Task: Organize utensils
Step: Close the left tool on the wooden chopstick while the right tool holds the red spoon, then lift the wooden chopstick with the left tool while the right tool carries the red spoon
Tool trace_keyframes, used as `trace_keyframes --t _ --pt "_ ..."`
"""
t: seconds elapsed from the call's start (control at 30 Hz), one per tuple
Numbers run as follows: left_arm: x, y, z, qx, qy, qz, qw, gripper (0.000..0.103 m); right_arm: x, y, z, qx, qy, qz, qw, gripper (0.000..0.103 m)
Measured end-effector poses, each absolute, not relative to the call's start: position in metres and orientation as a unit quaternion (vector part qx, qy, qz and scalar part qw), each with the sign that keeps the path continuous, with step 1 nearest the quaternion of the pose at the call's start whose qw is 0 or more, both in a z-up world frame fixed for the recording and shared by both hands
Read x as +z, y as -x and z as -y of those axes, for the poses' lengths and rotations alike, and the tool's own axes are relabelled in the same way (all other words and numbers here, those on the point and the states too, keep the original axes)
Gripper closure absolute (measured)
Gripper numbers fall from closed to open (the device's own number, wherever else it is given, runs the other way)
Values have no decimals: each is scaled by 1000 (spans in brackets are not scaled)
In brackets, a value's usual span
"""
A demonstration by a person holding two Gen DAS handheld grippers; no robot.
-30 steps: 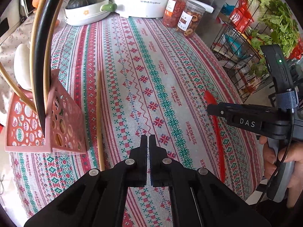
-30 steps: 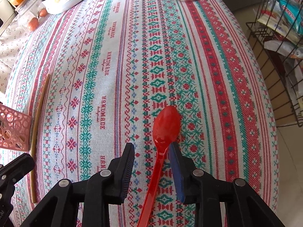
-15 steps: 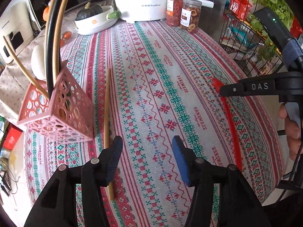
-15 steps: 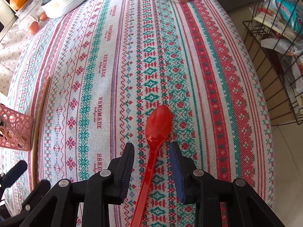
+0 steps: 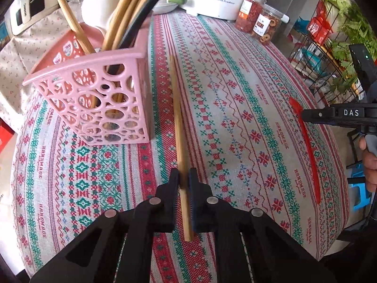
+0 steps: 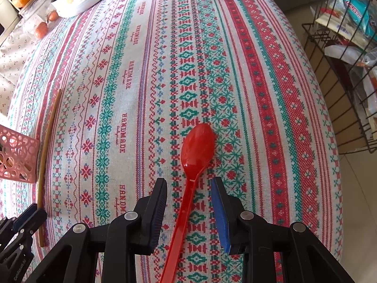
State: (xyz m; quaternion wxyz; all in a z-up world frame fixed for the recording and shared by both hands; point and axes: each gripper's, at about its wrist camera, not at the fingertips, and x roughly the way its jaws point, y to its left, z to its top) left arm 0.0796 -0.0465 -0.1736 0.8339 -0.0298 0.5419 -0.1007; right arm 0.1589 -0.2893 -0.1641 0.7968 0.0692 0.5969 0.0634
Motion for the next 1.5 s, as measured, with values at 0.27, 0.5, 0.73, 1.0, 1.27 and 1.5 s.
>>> trace_keyframes --t 0.27,0.5,0.73,1.0,1.27,1.5 --pt "-168 -22 64 -165 -64 -591 787 95 -167 -155 301 53 -80 -601 794 68" --pt "-149 -41 88 -163 -111 -579 791 88 -166 -154 305 53 -91 -601 792 68" --pt "-164 -92 118 -118 -131 -547 818 74 -168 -155 303 57 -97 -604 789 68" --pt "-174 -125 120 -104 -67 -544 830 87 -171 -159 298 66 -101 -605 787 68" --pt "-163 -100 130 -73 -128 -483 863 97 -177 -166 283 50 -81 -601 794 68" --pt "-121 -65 120 -109 -116 -410 898 97 -177 -165 258 30 -4 -580 814 92"
